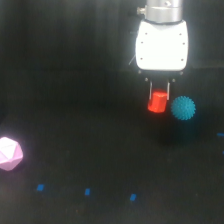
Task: Pick up the red object from the table
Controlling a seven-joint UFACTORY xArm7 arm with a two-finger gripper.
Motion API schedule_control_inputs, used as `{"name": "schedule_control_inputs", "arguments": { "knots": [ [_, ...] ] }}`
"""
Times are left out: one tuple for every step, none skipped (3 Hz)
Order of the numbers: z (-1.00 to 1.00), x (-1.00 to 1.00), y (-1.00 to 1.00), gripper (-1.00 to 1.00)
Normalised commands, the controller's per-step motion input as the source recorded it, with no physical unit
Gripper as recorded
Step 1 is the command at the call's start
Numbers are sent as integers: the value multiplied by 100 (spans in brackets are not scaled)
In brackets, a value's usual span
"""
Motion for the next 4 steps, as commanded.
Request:
{"name": "schedule_control_inputs", "arguments": {
  "knots": [
    [12, -18, -1, -96],
    [-4, -100, -73, -100],
    [-15, -6, 8, -100],
    [-30, 0, 17, -100]
  ]
}}
